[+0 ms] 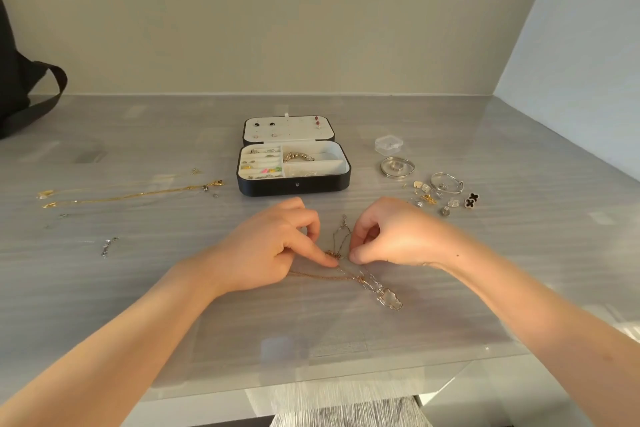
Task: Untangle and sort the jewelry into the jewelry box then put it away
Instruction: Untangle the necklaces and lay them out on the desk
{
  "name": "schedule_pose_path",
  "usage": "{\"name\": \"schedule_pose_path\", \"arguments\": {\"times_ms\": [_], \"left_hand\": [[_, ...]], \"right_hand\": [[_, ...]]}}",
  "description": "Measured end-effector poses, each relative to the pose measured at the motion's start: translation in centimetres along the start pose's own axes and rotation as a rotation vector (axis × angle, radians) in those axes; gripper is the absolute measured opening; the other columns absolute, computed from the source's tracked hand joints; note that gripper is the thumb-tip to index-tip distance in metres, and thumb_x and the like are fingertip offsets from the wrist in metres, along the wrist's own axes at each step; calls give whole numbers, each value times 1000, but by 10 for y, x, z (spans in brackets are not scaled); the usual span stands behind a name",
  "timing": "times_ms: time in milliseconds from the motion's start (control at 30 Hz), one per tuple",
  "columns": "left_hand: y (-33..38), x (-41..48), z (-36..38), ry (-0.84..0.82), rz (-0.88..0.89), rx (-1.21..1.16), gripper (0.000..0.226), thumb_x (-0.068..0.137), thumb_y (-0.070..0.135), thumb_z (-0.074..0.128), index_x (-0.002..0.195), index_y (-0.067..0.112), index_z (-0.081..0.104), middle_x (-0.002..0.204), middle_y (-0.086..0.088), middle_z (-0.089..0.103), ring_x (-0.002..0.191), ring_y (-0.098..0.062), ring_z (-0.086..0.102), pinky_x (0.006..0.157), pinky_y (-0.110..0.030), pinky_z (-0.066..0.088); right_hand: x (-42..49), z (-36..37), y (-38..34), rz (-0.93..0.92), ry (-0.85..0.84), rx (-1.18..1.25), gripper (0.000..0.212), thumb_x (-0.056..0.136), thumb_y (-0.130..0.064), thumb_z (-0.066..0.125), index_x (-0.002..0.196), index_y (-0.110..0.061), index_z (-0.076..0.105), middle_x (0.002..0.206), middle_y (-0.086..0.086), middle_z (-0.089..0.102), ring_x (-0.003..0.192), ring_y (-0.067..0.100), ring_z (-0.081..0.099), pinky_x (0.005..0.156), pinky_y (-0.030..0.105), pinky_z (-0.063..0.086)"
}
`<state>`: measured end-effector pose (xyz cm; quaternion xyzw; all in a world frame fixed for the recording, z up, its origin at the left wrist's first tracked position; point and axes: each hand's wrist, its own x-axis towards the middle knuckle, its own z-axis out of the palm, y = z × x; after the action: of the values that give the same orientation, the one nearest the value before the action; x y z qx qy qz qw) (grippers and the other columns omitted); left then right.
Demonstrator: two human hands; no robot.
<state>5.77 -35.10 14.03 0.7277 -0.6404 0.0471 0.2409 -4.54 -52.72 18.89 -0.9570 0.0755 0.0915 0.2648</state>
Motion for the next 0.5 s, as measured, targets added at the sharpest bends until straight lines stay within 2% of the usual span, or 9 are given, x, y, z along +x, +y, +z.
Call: {"name": "schedule_pose_path", "arguments": {"times_ms": [100, 167, 300, 400, 500], "left_hand": [[1, 0, 0, -1, -8, -19, 63, 67, -14, 45, 99, 33, 72, 83, 13, 43, 76, 1, 31, 71, -9, 28], [1, 0, -1, -4, -12, -29, 62, 68, -14, 46, 99, 34, 72, 83, 14, 44, 76, 1, 32, 70, -9, 28], [1, 0, 0, -6, -18, -49, 63, 67, -15, 48, 97, 34, 72, 83, 14, 45, 77, -1, 36, 70, -15, 31], [1, 0, 0, 1, -20, -60, 63, 65, -17, 50, 95, 33, 73, 82, 14, 46, 76, -1, 36, 69, -15, 32], [1, 1, -1, 8, -23, -69, 61, 65, -18, 52, 92, 32, 74, 82, 13, 47, 76, 0, 37, 69, -14, 32]], "right_hand": [[-2, 3, 1, 51, 50, -14, 9, 72, -18, 67, 63, -19, 67, 68, 7, 66, 55, 13, 50, 51, 21, 37], [-5, 5, 3, 76, 79, -29, 10, 72, -18, 66, 62, -17, 67, 72, 11, 70, 52, 14, 49, 49, 19, 36], [-12, 4, 4, 102, 139, -78, 21, 73, -20, 66, 54, -25, 59, 67, -1, 68, 61, 14, 57, 57, 22, 44], [-16, 3, 9, 123, 184, -87, 18, 72, -20, 65, 56, -25, 60, 61, -10, 59, 64, 12, 55, 62, 23, 46], [-20, 0, 16, 137, 209, -102, 10, 71, -20, 65, 61, -22, 65, 62, -10, 60, 65, 12, 56, 61, 22, 45]]}}
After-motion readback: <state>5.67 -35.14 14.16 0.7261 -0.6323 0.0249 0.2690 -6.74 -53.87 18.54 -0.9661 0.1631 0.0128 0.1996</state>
